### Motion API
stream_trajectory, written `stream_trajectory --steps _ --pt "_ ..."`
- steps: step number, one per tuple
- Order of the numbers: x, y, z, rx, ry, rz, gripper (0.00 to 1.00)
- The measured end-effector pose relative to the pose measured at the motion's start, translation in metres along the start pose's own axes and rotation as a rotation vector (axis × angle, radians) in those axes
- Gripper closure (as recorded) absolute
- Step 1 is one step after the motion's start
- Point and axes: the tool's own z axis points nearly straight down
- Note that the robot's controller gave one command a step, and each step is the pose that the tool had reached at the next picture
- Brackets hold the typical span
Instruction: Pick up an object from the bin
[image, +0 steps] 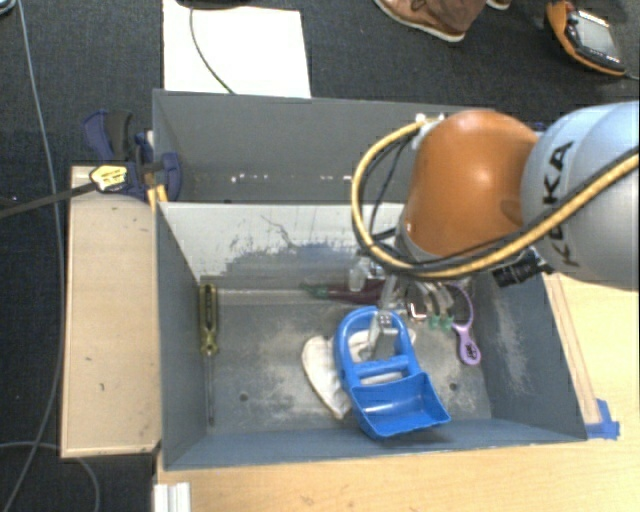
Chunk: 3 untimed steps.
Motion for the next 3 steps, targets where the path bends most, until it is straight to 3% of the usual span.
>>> stream_trajectory --steps 1,2,3 --pt "0.000 0.000 0.000 0.000 0.000 0.000 0.00" --pt "0.004 -0.015 0.104 -0.001 -0.002 -0.093 1.00" --pt "0.004 -0.015 0.104 -0.001 -0.003 -0.092 0.00"
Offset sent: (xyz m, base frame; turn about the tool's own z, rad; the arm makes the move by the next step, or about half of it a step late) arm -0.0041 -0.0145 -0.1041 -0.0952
